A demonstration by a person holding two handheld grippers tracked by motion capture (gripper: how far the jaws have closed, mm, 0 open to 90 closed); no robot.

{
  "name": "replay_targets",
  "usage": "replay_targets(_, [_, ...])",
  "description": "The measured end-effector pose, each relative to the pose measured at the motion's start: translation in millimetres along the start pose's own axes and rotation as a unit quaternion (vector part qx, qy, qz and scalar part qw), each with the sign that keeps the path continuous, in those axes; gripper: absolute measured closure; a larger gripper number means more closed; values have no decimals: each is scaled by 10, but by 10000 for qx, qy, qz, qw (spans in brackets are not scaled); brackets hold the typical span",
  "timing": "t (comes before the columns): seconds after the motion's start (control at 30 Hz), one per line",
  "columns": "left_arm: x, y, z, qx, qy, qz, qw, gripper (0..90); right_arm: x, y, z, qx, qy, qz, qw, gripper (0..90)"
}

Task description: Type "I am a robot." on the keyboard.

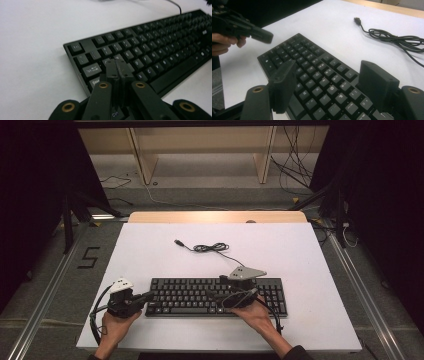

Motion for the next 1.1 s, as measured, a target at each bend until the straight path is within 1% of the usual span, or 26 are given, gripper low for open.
replay_targets(0.03, [14,-8,-17,-74,5,-50,10000,891,-2,1,3,13,5,-3,10000,311])
replay_targets(0.2, [42,-27,-56,-265,40,-210,9994,892,-11,4,21,45,29,-12,10000,306])
replay_targets(0.23, [46,-30,-63,-279,42,-177,9994,892,-12,4,25,58,24,-10,10000,304])
replay_targets(0.33, [32,-42,-76,-354,51,-187,9992,892,-17,6,39,87,17,-18,10000,299])
replay_targets(0.5, [34,-48,-87,-409,66,-197,9989,893,-28,4,63,124,25,-6,9999,289])
replay_targets(0.7, [45,-56,-103,-546,117,-319,9979,893,-36,-6,79,136,31,-10,9999,279])
replay_targets(0.87, [37,-59,-109,-598,169,-330,9975,894,-45,-16,83,127,55,-4,9999,279])
replay_targets(0.93, [31,-73,-128,-662,207,-272,9972,894,-49,-17,86,133,58,10,9999,278])
replay_targets(0.97, [22,-79,-127,-646,169,-196,9976,895,-50,-17,86,130,67,8,9999,278])
replay_targets(1.07, [57,-72,-134,-702,134,-255,9971,896,-56,-22,86,120,66,25,9999,278])
replay_targets(1.1, [66,-71,-136,-700,160,-279,9970,896,-55,-24,85,110,67,19,9999,279])
Point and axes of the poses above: each handheld gripper's, and its own axes: z roughly backward along the jaws, y roughly out of its top, x roughly to its right, the point moved 2 cm from there along -z, roughly forward along the jaws, and after that the axes turned 5 degrees about y, right-handed, at the moved point
